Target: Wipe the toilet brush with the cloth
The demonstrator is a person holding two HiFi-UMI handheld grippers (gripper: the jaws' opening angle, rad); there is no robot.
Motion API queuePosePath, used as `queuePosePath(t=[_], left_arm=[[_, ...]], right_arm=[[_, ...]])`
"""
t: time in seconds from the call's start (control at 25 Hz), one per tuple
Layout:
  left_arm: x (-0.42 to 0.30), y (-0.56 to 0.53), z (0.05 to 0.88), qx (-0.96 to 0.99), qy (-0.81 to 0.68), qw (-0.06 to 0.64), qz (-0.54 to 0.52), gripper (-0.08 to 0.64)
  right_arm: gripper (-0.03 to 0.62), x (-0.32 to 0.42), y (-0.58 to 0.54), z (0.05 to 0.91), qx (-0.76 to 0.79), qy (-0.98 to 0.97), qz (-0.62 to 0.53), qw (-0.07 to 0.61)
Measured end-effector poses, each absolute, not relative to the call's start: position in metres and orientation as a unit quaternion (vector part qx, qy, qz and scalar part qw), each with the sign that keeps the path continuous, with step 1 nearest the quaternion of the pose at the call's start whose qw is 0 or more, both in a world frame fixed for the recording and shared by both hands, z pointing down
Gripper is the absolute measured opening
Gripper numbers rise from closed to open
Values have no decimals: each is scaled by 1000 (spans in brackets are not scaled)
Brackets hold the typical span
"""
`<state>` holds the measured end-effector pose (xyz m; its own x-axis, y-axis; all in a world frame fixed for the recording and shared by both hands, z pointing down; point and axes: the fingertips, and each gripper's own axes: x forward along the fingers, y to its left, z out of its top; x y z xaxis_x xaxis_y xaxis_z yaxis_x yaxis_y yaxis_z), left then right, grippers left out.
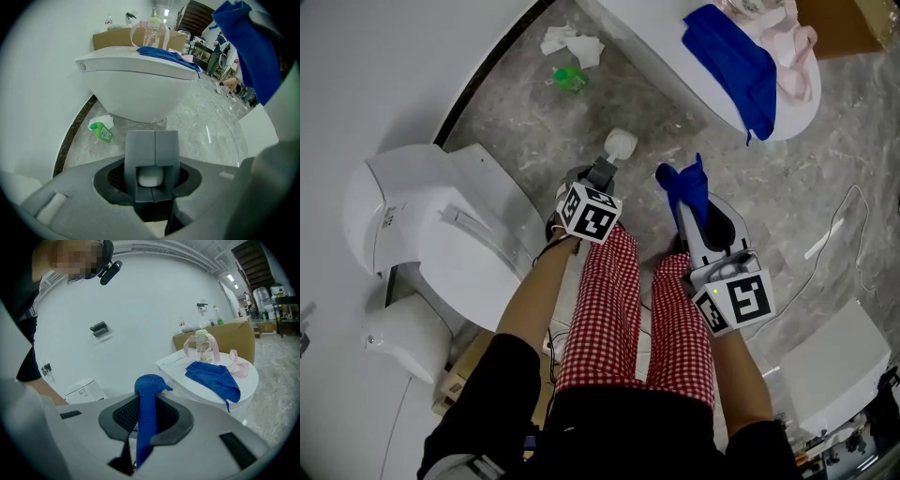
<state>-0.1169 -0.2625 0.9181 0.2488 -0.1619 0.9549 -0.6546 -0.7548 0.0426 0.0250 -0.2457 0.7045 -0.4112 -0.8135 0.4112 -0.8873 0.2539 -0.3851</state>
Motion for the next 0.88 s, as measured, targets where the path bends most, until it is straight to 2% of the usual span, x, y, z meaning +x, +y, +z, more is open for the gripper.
queuePosePath(t=[0.88], left_arm=[[-136, -269, 845, 767, -300, 232, 518, 169]], right_arm=[[64, 1, -269, 666, 532, -797, 284, 34]])
